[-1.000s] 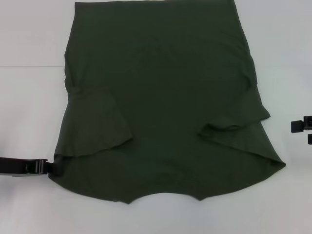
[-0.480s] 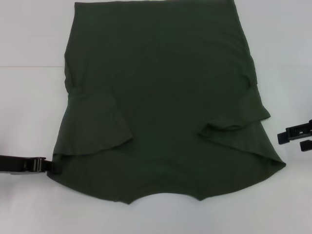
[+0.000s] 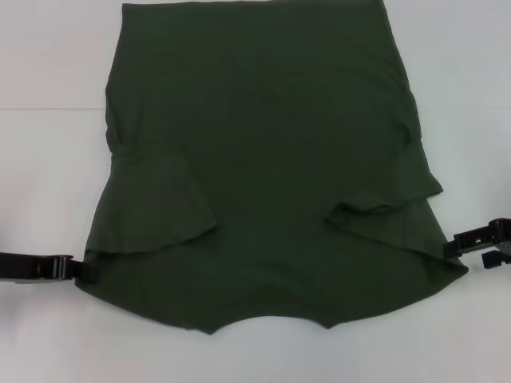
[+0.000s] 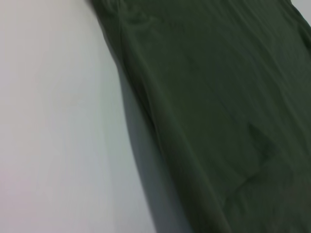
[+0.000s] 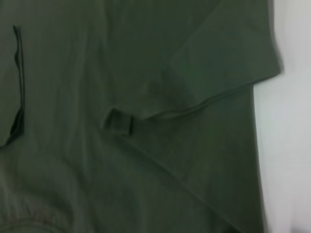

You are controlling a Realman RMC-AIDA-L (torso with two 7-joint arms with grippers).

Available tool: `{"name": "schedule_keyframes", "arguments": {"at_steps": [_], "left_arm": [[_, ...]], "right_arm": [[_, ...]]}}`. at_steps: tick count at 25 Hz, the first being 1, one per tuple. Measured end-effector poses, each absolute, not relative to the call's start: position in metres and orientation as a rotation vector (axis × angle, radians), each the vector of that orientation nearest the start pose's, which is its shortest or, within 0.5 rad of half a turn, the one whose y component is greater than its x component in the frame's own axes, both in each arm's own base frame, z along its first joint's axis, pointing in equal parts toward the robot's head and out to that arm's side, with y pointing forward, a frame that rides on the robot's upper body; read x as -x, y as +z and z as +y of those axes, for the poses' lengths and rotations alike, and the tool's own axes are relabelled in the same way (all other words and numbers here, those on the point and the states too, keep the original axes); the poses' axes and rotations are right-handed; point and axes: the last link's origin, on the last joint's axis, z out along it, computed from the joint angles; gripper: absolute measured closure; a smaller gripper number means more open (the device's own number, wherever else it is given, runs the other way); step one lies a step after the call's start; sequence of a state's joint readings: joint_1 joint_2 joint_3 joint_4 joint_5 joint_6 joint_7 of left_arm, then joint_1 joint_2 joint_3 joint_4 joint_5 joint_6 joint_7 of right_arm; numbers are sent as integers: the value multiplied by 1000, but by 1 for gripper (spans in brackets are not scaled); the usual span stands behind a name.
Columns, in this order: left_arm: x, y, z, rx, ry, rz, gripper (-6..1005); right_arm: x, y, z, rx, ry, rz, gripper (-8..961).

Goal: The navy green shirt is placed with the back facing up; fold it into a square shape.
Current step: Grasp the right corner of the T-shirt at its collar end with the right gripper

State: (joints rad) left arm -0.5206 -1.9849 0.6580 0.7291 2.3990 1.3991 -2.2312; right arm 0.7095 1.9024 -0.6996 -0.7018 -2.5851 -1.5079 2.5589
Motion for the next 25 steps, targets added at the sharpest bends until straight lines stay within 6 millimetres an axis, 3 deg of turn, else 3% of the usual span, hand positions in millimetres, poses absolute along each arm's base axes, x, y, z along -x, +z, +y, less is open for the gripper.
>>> {"name": "schedule_keyframes", "arguments": {"at_steps": [25], "left_arm": [[338,42,336,2227,-207,-1663,962]], "right_arm": [[-301,38,375,2160,-95,1809,12]]}}
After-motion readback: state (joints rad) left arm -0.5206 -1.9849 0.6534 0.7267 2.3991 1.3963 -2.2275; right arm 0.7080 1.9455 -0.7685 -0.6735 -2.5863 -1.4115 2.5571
